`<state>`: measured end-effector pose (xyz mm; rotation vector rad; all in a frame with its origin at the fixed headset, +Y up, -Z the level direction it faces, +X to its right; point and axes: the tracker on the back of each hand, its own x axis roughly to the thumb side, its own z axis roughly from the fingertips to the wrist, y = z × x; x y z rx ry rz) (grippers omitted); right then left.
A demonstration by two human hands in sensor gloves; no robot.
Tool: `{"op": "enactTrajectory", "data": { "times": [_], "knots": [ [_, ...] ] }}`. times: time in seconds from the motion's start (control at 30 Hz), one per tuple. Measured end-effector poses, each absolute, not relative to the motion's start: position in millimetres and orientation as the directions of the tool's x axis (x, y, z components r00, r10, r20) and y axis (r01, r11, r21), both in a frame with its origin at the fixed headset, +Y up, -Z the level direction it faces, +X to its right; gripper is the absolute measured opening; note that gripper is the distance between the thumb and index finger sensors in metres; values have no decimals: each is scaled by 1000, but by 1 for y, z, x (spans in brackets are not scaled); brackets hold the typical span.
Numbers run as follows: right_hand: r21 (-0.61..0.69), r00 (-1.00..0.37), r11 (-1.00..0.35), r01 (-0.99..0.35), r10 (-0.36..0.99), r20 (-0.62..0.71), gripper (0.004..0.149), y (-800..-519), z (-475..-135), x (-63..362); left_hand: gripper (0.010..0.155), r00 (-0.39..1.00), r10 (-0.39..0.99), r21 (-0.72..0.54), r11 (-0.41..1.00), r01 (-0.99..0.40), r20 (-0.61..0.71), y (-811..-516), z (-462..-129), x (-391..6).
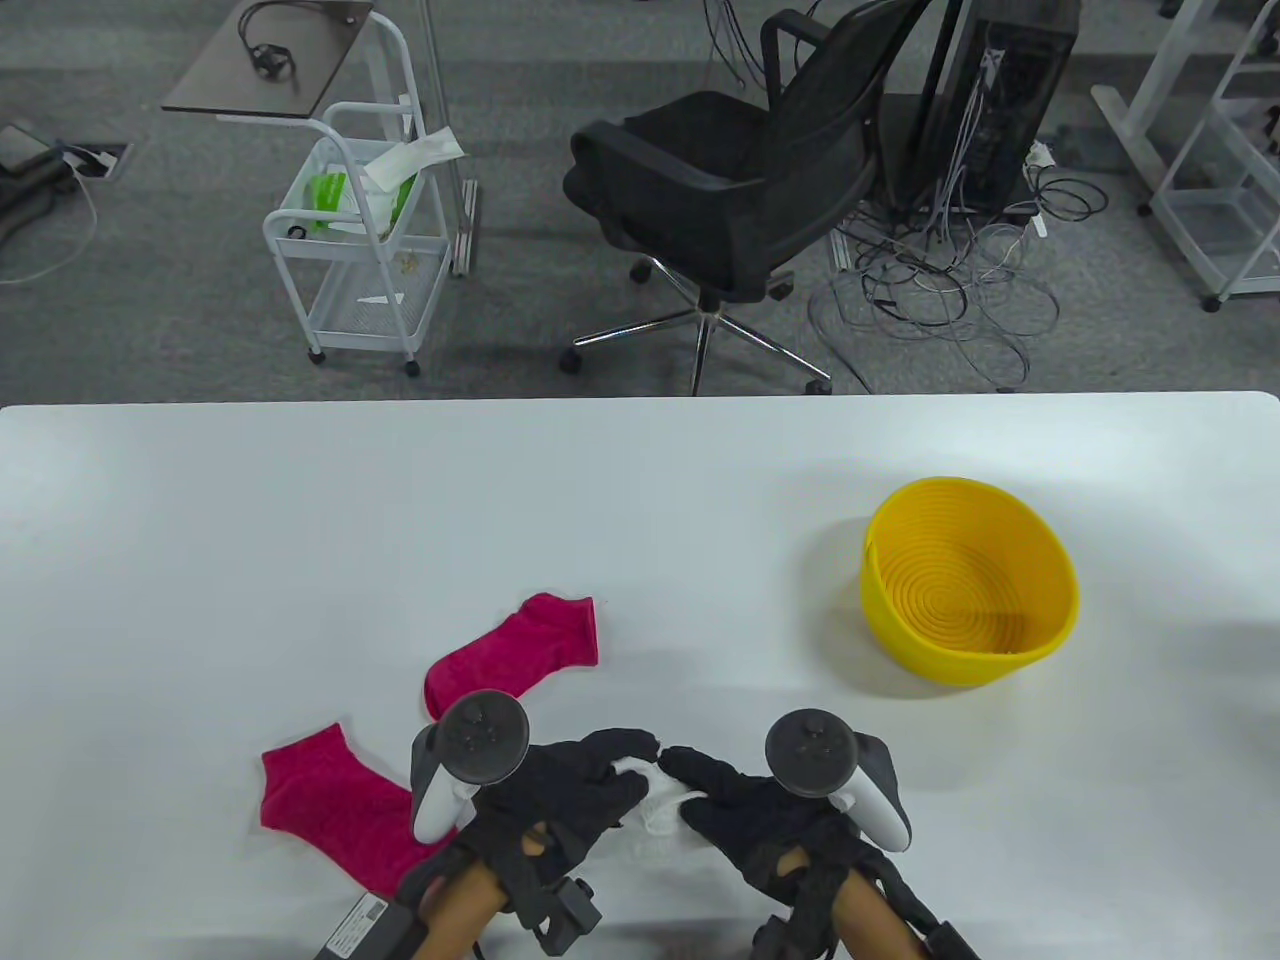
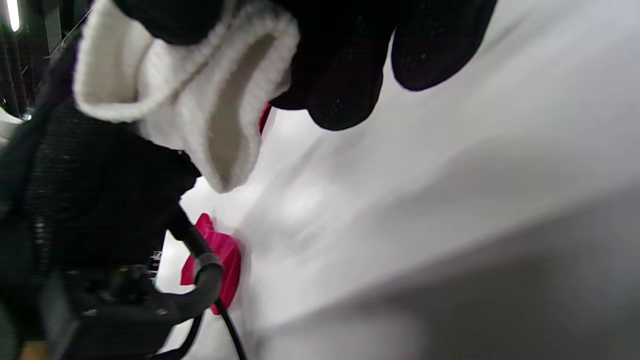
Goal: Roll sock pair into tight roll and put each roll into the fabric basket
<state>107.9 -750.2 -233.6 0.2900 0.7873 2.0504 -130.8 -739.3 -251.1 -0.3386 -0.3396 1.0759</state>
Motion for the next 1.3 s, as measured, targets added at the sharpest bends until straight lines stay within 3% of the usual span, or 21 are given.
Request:
{"op": "enactTrajectory", "data": {
  "times": [0.13,0.2,0.33,0.5,0.67,0.83,1.03,1.17,1.3],
  "knots": [
    [490,-690,-596,-636,723,-17,56,-741,-232,107,65,475,872,-419,479,-772,121,-737,-247,-127],
    [435,-704,-630,-644,710,-14,56,-737,-230,105,70,492,858,-434,502,-748,143,-733,-243,-122],
    [374,-739,-688,-622,673,8,56,-733,-227,101,78,655,721,-428,678,-598,226,-727,-234,-106],
    [365,-756,-712,-601,654,31,56,-732,-225,98,62,757,622,-293,775,-559,200,-727,-230,-99],
    [320,-794,-766,-557,605,65,56,-729,-222,93,56,799,579,-197,813,-548,165,-723,-228,-98],
    [263,-834,-819,-510,546,82,54,-726,-220,90,50,817,530,-47,844,-535,224,-714,-227,-98],
    [313,-801,-752,-581,596,-53,52,-734,-226,94,44,750,580,47,780,-623,317,-693,-220,-99],
    [434,-708,-581,-689,668,-230,55,-745,-229,102,42,715,574,111,744,-659,399,-678,-210,-98],
    [459,-596,-438,-773,749,-290,50,-746,-231,106,43,701,598,108,726,-679,389,-677,-211,-101]
  ]
}}
